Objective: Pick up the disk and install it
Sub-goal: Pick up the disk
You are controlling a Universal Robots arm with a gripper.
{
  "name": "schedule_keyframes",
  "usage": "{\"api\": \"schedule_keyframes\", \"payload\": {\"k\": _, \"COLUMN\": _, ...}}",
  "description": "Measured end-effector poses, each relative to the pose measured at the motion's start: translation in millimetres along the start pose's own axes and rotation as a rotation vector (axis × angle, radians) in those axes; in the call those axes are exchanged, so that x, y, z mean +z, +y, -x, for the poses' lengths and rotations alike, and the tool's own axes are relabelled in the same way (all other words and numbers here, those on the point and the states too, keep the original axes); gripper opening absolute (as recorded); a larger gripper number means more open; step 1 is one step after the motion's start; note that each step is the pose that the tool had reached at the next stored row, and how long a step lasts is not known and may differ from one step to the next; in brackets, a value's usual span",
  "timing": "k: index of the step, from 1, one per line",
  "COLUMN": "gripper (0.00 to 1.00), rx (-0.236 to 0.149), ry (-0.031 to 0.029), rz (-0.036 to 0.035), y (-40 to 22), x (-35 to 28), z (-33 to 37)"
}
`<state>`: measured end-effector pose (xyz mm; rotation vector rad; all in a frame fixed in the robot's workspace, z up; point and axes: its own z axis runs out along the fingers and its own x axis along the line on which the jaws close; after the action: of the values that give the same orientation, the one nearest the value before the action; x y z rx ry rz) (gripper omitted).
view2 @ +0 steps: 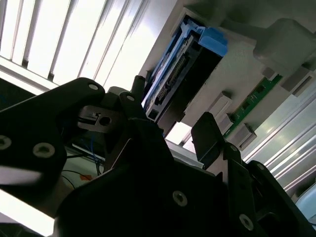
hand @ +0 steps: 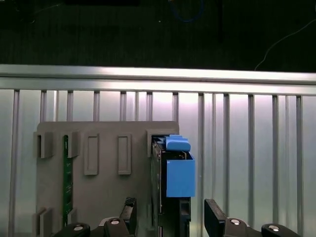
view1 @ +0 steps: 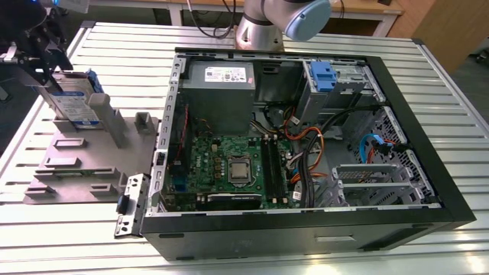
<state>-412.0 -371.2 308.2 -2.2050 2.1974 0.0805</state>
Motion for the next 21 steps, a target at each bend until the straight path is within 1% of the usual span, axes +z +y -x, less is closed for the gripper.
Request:
{"api": "schedule_keyframes", "payload": {"k": 7, "gripper": 0.65, "rx": -0.025, "ry": 0.0005, "rz": -0.0062, "y": 1.1, "x": 8.3, "z": -0.5}}
{"api": "schedule_keyframes", "payload": {"k": 9, "gripper": 0.65, "rx": -0.031, "ry": 0.0006, "rz": -0.0075, "y": 1.3, "x": 9.7, "z": -0.6}}
{"api": "schedule_keyframes", "payload": {"k": 13, "gripper": 0.65, "rx": -0.031, "ry": 0.0006, "rz": -0.0078, "y": 1.3, "x": 10.2, "z": -0.4}}
{"api": "schedule_keyframes", "payload": {"k": 18, "gripper": 0.65, "rx": -0.031, "ry": 0.0004, "rz": -0.0079, "y": 1.2, "x": 11.1, "z": 2.3}}
{"api": "schedule_keyframes", "payload": {"k": 21, "gripper": 0.65, "rx": -0.031, "ry": 0.0004, "rz": -0.0078, "y": 1.2, "x": 11.1, "z": 2.4}}
